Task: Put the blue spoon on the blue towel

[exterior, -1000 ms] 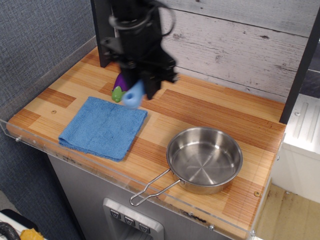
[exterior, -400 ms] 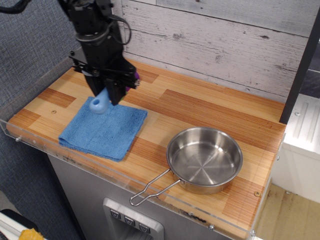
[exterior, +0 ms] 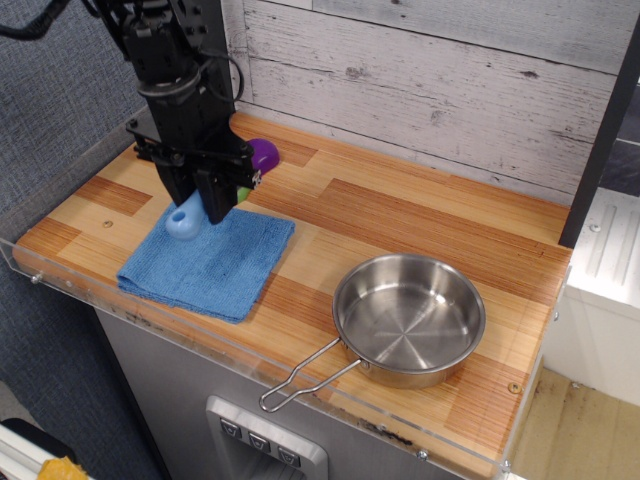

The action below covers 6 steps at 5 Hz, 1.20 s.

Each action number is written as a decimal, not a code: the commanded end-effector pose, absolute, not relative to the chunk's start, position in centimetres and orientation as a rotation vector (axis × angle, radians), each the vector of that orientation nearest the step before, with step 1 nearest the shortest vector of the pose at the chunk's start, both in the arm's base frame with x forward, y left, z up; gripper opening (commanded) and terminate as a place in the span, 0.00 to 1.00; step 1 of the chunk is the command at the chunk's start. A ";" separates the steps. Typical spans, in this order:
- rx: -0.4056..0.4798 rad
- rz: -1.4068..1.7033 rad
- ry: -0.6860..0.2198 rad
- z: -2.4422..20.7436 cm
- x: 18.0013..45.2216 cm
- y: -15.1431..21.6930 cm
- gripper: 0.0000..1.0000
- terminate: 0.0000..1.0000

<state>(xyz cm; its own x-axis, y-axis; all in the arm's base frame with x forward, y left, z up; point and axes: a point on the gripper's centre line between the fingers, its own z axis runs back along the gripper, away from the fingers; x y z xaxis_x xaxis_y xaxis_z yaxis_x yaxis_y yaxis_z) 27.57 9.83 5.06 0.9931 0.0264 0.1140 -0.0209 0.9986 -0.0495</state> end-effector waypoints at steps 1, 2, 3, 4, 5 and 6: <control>-0.034 0.043 -0.141 6.1 27.2 10.8 0.00 0.00; -0.036 0.052 -0.133 6.0 27.1 10.9 0.00 0.00; -0.039 0.042 -0.115 6.0 27.3 10.7 1.00 0.00; -0.040 0.037 -0.108 6.0 27.4 10.4 1.00 0.00; -0.035 0.020 -0.110 6.5 27.5 10.0 1.00 0.00; -0.031 0.006 -0.149 8.3 28.5 8.8 1.00 0.00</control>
<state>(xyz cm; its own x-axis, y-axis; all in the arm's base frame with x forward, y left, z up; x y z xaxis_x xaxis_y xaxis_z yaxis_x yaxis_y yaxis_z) 28.08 8.59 6.54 0.9964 0.0194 0.0827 -0.0144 0.9981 -0.0606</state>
